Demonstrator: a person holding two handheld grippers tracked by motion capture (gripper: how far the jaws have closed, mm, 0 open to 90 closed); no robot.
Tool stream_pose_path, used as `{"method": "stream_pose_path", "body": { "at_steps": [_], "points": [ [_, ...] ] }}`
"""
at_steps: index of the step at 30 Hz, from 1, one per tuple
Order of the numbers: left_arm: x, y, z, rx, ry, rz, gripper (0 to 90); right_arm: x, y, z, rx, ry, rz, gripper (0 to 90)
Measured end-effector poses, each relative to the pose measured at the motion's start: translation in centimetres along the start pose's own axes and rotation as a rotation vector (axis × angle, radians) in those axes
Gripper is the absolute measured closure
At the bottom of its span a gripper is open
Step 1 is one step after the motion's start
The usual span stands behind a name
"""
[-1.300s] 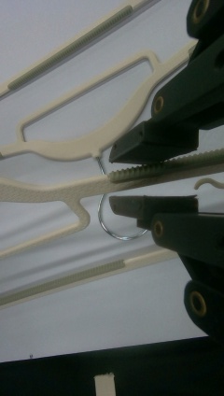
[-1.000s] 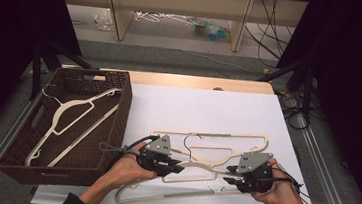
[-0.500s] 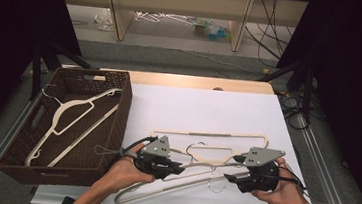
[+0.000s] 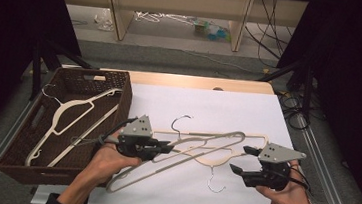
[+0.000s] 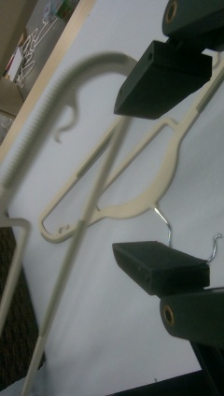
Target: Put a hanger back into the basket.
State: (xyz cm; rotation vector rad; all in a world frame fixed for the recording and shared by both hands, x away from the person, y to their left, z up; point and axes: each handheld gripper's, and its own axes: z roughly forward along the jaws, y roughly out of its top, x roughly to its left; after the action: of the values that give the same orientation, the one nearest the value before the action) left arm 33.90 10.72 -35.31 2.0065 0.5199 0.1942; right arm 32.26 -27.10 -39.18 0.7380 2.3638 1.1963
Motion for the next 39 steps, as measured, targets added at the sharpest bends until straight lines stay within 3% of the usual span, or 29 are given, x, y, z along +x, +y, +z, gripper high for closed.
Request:
{"method": "stream_pose_path", "body": {
  "at_steps": [3, 9, 15, 21, 26, 30, 34, 35, 36, 39],
  "points": [
    [0.4, 0.8, -1.0, -0.041, 0.018, -0.008, 85.5, 0.3, -0.3, 0.5, 0.010, 0.014, -0.001, 28.1],
    [1.2, 2.9, -3.1, -0.064, 0.052, -0.016, 85.5, 0.5, -1.1, 1.3, 0.046, 0.045, 0.006, 27.1],
    [1.8, 5.5, -5.8, -0.092, 0.089, -0.012, 85.5, 0.6, -1.3, 1.3, 0.053, 0.046, 0.011, 26.9],
    [3.0, 6.8, -9.6, -0.099, 0.185, 0.007, 85.5, 0.6, -1.4, 1.2, 0.048, 0.058, 0.003, 26.9],
    [5.2, 5.7, -12.9, -0.122, 0.284, -0.031, 85.6, 0.6, -1.6, 1.3, 0.053, 0.055, 0.006, 26.9],
    [7.0, 4.1, -14.8, -0.136, 0.335, -0.059, 85.6, 0.7, -1.6, 1.4, 0.058, 0.063, 0.003, 26.9],
    [8.0, 2.4, -15.9, -0.124, 0.406, -0.070, 85.5, 0.7, -1.7, 1.5, 0.059, 0.062, 0.006, 26.9],
    [8.5, 2.0, -16.1, -0.125, 0.414, -0.053, 85.5, 0.7, -1.7, 1.5, 0.061, 0.063, 0.007, 26.9],
    [8.7, 1.5, -16.4, -0.121, 0.426, -0.083, 85.6, 0.7, -1.8, 1.5, 0.063, 0.063, 0.007, 26.9],
    [9.6, 0.1, -17.1, -0.128, 0.461, -0.123, 85.5, 0.7, -1.8, 1.6, 0.065, 0.062, 0.006, 26.7]
  ]
}}
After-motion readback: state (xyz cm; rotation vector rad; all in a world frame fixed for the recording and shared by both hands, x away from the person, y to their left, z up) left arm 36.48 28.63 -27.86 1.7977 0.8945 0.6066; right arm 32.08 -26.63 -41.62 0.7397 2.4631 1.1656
